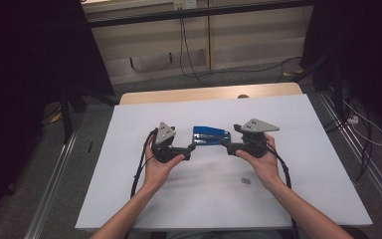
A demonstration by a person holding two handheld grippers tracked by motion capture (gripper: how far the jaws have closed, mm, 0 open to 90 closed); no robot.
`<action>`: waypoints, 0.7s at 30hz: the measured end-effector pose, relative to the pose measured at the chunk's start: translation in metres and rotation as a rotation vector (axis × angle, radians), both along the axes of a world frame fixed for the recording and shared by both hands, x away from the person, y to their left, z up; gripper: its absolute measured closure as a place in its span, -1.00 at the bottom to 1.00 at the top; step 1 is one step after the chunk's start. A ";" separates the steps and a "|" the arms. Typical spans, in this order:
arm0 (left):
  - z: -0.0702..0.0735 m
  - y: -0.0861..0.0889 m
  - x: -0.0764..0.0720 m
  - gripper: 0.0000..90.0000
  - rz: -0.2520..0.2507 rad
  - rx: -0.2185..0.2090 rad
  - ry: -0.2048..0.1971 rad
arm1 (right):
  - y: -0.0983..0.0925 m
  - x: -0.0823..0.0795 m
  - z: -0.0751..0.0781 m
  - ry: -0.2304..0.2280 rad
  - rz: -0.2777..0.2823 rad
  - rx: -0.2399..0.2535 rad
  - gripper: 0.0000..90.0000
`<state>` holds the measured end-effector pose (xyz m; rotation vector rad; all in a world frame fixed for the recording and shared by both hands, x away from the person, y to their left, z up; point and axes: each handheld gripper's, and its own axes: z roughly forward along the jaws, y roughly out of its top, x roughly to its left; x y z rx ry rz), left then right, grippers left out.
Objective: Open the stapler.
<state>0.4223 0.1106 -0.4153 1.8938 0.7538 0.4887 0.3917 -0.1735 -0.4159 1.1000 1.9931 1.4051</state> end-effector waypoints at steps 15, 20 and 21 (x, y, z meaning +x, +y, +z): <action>-0.012 0.004 0.000 -0.87 0.018 0.020 0.057 | 0.002 0.002 -0.009 0.070 0.061 0.012 0.02; -0.013 0.007 -0.001 -0.87 0.011 0.002 0.057 | 0.005 0.002 -0.012 0.057 0.077 -0.015 0.39; -0.013 0.008 -0.002 -0.87 0.014 0.004 0.058 | 0.006 0.002 -0.012 0.055 0.078 -0.017 0.45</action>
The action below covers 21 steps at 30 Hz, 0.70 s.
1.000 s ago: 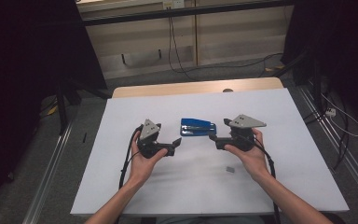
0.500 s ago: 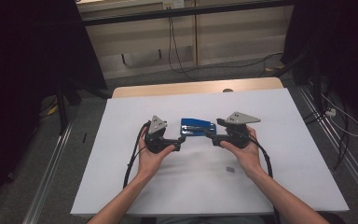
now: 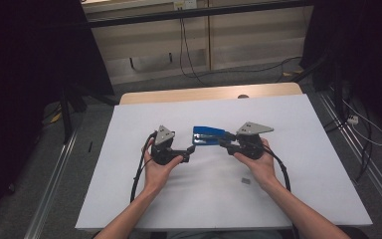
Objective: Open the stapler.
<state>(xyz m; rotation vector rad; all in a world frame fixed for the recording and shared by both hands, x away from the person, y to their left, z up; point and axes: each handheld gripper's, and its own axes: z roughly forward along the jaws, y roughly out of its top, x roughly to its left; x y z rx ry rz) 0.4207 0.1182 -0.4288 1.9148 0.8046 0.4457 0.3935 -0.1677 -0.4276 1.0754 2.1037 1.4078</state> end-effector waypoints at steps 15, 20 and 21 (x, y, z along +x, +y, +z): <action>-0.004 -0.004 0.000 -0.78 -0.026 0.019 0.017 | -0.001 -0.001 -0.001 0.006 0.040 0.004 1.00; -0.004 -0.004 0.000 -0.40 -0.030 0.008 0.031 | 0.003 -0.001 -0.003 0.016 0.059 -0.002 1.00; -0.004 -0.003 0.000 -0.37 -0.032 0.011 0.032 | 0.003 -0.001 -0.003 0.019 0.061 0.002 1.00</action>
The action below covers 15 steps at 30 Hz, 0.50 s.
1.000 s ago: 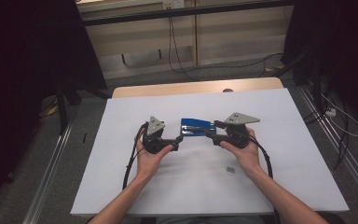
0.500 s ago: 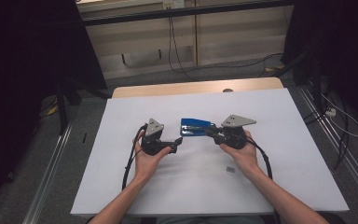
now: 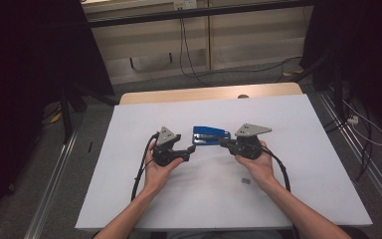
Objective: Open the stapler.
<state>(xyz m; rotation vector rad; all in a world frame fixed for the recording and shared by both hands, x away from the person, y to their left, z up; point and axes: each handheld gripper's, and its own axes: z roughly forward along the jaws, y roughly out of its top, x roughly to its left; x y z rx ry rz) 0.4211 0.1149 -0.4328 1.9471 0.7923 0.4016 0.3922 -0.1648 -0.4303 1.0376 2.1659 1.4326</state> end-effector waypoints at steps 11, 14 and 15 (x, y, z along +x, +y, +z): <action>0.000 -0.001 0.002 0.34 -0.043 -0.028 0.052 | 0.002 0.002 -0.002 0.017 0.013 -0.007 1.00; 0.000 -0.002 0.002 0.53 -0.040 -0.029 0.053 | 0.005 0.005 -0.005 0.023 0.015 -0.015 1.00; 0.001 -0.002 0.001 0.61 -0.039 -0.035 0.059 | 0.006 0.006 -0.005 0.024 0.016 -0.019 1.00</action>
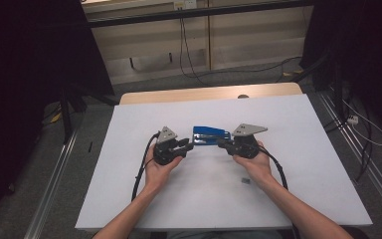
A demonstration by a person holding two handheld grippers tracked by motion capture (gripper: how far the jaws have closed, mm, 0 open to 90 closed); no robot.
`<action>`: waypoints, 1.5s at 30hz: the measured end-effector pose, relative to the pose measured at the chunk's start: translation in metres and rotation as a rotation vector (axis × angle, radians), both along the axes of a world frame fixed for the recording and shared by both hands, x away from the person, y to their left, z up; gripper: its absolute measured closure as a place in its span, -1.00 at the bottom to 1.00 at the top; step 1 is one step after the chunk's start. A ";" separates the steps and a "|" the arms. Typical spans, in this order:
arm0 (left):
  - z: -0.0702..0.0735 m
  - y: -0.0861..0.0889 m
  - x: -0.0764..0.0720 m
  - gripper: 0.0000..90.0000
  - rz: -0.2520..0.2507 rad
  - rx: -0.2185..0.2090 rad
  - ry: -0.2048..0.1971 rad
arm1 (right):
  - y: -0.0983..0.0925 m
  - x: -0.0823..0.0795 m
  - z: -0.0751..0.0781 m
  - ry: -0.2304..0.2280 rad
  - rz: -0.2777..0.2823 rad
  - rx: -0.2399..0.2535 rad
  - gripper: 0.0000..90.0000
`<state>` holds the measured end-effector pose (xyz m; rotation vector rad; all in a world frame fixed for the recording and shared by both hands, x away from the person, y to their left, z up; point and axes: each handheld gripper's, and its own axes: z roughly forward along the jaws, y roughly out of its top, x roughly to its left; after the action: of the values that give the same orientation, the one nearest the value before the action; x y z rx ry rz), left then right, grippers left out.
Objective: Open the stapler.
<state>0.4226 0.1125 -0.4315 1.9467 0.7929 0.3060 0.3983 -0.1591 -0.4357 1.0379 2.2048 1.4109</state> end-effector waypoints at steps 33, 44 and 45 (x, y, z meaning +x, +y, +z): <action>-0.002 -0.004 0.038 1.00 0.042 0.049 0.002 | 0.034 0.033 0.005 0.035 0.033 -0.015 1.00; -0.002 -0.005 0.052 1.00 0.063 0.031 0.000 | 0.040 0.040 -0.002 0.061 0.041 -0.045 1.00; -0.003 -0.005 0.052 1.00 0.063 0.031 0.001 | 0.041 0.041 -0.002 0.063 0.042 -0.047 1.00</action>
<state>0.4741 0.1072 -0.4342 1.9539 0.8559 0.3573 0.4391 -0.1180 -0.4382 1.0392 2.3055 1.3545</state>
